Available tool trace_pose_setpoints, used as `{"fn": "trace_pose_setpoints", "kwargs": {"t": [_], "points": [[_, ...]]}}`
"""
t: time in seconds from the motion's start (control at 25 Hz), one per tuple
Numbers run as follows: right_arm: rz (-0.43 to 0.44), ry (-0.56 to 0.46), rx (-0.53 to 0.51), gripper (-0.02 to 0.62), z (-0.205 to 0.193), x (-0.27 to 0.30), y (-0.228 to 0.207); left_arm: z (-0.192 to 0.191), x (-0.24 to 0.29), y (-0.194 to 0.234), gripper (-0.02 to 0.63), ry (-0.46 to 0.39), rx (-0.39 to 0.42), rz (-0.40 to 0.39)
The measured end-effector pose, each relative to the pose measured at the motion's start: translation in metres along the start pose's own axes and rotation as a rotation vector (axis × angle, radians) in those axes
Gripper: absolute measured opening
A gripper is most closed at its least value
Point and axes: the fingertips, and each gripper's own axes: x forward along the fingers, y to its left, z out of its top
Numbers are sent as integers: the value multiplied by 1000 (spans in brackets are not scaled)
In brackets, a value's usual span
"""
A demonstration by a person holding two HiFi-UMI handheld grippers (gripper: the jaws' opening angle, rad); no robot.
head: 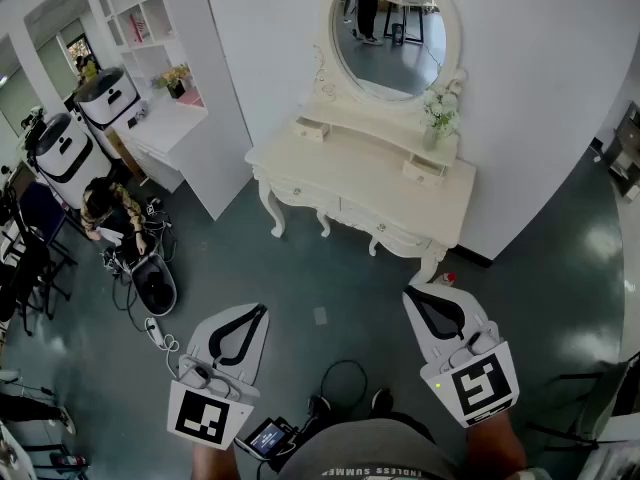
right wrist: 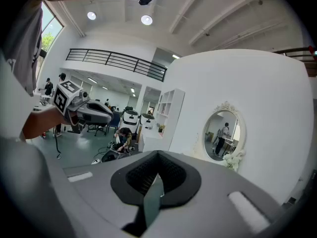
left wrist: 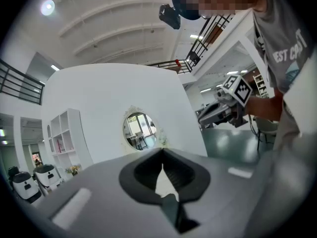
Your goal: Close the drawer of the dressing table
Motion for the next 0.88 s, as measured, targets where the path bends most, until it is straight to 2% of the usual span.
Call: {"fn": "trace_pose_setpoints", "kwargs": {"t": [0.56, 0.88], "points": [[-11, 18, 15, -2, 6, 19, 11, -15, -4, 20, 2, -3, -15, -14], [-36, -6, 85, 0, 21, 38, 29, -32, -17, 46, 2, -14, -17, -36]]}}
